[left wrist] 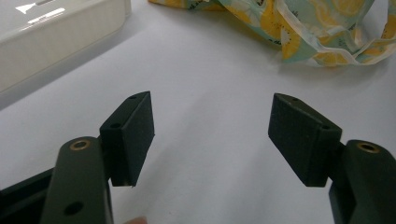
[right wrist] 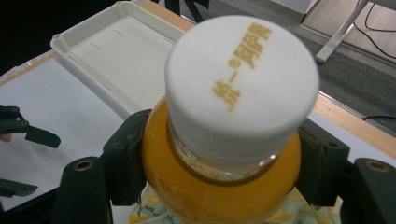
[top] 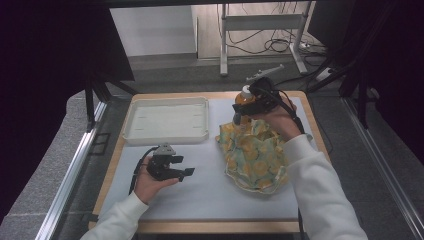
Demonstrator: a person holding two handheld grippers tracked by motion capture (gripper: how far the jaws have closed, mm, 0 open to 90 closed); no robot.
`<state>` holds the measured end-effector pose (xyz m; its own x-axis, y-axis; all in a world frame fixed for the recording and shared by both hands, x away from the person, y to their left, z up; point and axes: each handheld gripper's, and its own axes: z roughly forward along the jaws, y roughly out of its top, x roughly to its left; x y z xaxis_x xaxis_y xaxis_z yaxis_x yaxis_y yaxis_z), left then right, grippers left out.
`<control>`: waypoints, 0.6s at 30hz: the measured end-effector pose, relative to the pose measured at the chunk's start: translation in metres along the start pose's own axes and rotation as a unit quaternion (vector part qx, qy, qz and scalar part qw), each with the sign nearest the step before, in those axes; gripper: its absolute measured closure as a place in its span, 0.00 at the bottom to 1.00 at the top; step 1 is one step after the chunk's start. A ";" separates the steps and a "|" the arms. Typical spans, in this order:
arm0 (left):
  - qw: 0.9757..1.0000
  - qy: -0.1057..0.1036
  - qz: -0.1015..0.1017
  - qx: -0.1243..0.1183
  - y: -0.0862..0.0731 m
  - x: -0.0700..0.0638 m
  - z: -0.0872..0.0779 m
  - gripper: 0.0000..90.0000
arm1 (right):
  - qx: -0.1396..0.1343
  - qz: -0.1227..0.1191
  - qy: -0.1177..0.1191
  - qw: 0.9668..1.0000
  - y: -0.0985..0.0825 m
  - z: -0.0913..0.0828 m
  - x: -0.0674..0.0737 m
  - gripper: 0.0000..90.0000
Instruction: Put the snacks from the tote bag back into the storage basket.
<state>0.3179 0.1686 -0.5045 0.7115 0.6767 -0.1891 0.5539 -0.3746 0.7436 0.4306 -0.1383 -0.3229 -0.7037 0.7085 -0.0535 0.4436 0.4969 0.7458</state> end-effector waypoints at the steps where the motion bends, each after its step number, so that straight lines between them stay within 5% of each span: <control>1: 1.000 -0.001 -0.001 -0.001 0.000 0.000 0.000 0.35 | 0.000 -0.002 -0.001 1.000 0.001 0.001 0.001 0.34; 18: 1.000 -0.001 0.002 -0.002 0.000 0.000 -0.001 0.35 | -0.004 -0.007 0.010 1.000 0.013 0.015 0.013 0.34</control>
<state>0.3173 0.1689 -0.5034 0.7153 0.6732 -0.1875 0.5490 -0.3754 0.7468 0.4352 -0.1153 -0.3242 -0.7208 0.6913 -0.0500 0.4295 0.5021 0.7506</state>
